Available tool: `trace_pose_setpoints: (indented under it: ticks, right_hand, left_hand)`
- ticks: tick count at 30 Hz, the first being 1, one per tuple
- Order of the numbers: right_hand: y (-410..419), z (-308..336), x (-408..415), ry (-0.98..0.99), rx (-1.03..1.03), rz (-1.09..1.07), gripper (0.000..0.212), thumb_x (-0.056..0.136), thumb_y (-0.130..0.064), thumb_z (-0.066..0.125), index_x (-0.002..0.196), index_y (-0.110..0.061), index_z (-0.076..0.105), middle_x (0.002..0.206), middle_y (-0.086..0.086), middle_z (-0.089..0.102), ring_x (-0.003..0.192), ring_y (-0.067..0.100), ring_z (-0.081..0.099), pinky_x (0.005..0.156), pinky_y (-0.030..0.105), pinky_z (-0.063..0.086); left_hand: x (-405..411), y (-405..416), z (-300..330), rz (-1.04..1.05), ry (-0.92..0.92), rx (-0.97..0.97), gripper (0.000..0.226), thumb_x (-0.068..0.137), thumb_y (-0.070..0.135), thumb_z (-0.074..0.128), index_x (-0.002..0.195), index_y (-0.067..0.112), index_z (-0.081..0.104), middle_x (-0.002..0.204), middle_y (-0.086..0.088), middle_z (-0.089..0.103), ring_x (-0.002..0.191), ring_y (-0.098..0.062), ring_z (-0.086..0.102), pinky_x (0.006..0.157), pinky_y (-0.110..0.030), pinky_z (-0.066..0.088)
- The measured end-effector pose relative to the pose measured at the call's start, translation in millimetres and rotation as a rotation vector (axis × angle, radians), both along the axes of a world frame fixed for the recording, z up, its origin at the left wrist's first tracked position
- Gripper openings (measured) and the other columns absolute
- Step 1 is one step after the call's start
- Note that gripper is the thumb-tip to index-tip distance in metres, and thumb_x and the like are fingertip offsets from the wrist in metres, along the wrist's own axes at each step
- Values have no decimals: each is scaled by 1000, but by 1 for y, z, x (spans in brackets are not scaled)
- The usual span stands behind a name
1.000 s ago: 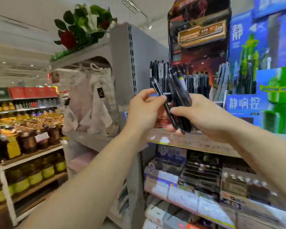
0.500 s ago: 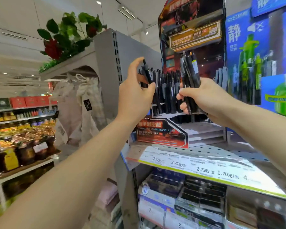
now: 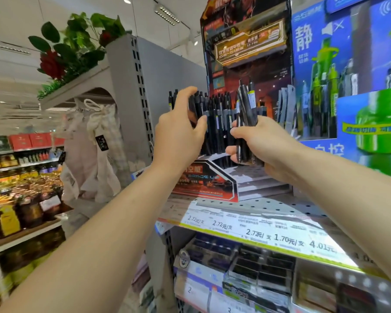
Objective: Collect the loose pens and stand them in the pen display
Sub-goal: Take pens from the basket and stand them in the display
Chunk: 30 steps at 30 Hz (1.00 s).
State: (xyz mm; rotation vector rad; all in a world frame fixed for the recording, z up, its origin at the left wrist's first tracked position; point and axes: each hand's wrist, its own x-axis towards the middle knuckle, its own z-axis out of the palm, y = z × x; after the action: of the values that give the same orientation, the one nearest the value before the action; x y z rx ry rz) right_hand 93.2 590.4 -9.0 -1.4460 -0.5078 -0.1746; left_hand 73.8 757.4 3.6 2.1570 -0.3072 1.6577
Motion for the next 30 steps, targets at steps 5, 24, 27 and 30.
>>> trace_pose_setpoints:
  ticks: [5, 24, 27, 30]
  right_hand:
    - [3, -1, 0, 34, -12, 18, 16, 102, -13, 59, 118, -12, 58, 114, 7, 61, 63, 9, 75, 51, 25, 57]
    - [-1, -5, -6, 23, -30, 15, 21, 98, -14, 67, 118, -12, 63, 113, 14, 70, 79, 19, 78, 58, 28, 59]
    - [2, -6, -4, 13, -15, 26, 22, 96, -14, 68, 118, -16, 63, 110, 12, 74, 77, 19, 78, 59, 29, 59]
    - [2, -6, -1, -12, -3, 38, 19, 100, -14, 63, 118, -17, 62, 98, 5, 79, 76, 19, 77, 58, 28, 59]
  left_hand:
    - [-5, -4, 15, 97, 173, 109, 43, 92, 29, 53, 135, 31, 51, 72, 9, 64, 70, -15, 62, 71, -35, 55]
    - [-1, 12, 32, 8, 387, 194, 56, 89, 28, 52, 144, 27, 50, 56, 8, 59, 55, -8, 56, 74, -33, 56]
    - [0, 14, 30, -11, 368, 194, 59, 87, 29, 52, 146, 26, 49, 50, 5, 61, 56, -7, 60, 76, -32, 56]
    - [0, 13, 26, -21, 337, 183, 59, 86, 33, 50, 145, 27, 49, 49, 5, 60, 63, -10, 62, 96, -42, 53]
